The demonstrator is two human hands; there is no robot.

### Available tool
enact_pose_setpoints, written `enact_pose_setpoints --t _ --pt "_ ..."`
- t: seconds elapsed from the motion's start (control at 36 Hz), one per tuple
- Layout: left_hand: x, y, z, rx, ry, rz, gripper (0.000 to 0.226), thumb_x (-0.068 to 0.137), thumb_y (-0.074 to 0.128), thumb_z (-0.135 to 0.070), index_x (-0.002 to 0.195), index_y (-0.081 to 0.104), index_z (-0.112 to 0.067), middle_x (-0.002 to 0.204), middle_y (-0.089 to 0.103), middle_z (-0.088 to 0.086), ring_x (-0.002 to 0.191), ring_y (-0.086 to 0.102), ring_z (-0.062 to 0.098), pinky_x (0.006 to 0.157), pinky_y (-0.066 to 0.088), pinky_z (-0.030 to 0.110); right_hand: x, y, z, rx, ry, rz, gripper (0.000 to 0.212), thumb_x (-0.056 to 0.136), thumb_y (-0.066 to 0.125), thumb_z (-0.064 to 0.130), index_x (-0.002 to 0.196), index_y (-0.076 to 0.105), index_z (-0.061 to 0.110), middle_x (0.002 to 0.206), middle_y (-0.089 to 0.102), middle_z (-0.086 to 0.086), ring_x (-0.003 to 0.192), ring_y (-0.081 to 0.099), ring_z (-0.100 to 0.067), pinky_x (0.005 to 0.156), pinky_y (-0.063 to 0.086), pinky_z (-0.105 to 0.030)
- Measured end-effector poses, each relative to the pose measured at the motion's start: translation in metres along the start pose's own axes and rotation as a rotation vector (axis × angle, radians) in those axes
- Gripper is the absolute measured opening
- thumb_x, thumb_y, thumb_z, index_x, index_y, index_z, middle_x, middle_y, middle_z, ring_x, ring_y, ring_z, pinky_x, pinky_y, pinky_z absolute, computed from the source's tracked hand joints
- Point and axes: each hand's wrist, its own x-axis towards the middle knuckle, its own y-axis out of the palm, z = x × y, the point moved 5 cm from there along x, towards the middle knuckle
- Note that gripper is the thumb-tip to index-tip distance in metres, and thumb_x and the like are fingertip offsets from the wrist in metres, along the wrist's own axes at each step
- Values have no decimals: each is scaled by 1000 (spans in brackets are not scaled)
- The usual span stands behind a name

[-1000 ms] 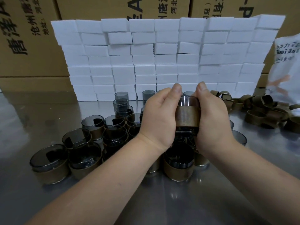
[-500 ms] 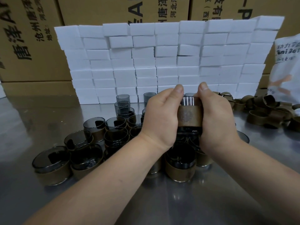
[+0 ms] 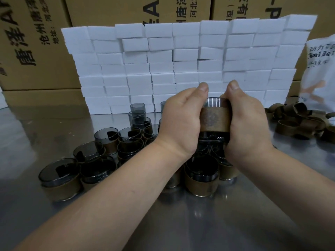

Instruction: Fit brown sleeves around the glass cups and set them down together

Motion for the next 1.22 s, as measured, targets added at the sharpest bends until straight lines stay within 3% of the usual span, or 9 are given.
enact_pose_setpoints --t 0.14,0.28,0.42,0.58,0.75,0.83,0.92,1.06,1.22 --pt "0 0 -1 -4 4 0 40 79 52 -29 41 39 -26 47 32 -9 49 31 11 49 27 25 0 -1 1 -8 -9 -22 42 99 40 31 62 40 10 48 31 6 45 30 -8 42 28 -20" --pt "-1 0 -3 -7 10 -14 40 79 52 -29 42 37 -27 48 30 -9 48 29 10 48 25 25 0 1 4 13 -39 -3 52 93 43 34 66 46 -10 51 32 2 45 30 -7 41 28 -18" --pt "0 -3 2 -1 3 -24 36 78 53 -28 44 42 -25 51 34 -3 53 34 14 52 28 27 1 1 -5 42 -8 4 35 84 41 37 64 46 9 49 36 7 48 34 -7 45 30 -21" --pt "3 -6 2 -5 -6 -26 36 78 53 -27 43 43 -24 49 35 -7 52 35 12 52 29 28 3 3 -9 75 8 4 34 82 43 39 51 43 26 50 37 10 52 34 -8 53 30 -26" --pt "7 -10 -6 -20 36 70 29 79 45 -23 51 44 -17 47 39 -9 45 38 5 45 33 15 2 7 -2 -32 -108 3 38 86 36 32 60 43 5 51 33 6 46 32 -1 43 29 -13" --pt "11 -14 -14 103 75 132 34 73 52 -26 56 34 -3 50 28 7 50 33 11 46 29 20 3 8 -2 -92 -125 -1 50 86 34 33 65 41 -11 58 38 -2 49 35 -2 45 31 -12" --pt "14 -13 -24 296 110 242 55 68 48 -40 65 42 14 63 34 27 61 35 26 58 30 28 5 5 0 -168 -151 -21 51 88 32 33 67 46 -11 57 44 0 50 40 -2 46 32 -9" --pt "18 -17 -24 647 3 398 18 70 59 -33 71 55 -16 67 55 -4 67 50 10 68 41 26 14 -7 -4 -242 -102 -85 48 102 34 24 56 46 16 44 46 15 45 42 2 45 31 -7" --pt "22 -23 -30 879 -72 441 26 63 63 -47 81 62 -28 78 68 -8 73 63 9 70 50 25 15 -8 -5 -243 -48 -96 43 86 34 44 58 58 21 60 63 12 55 53 2 51 42 -15"
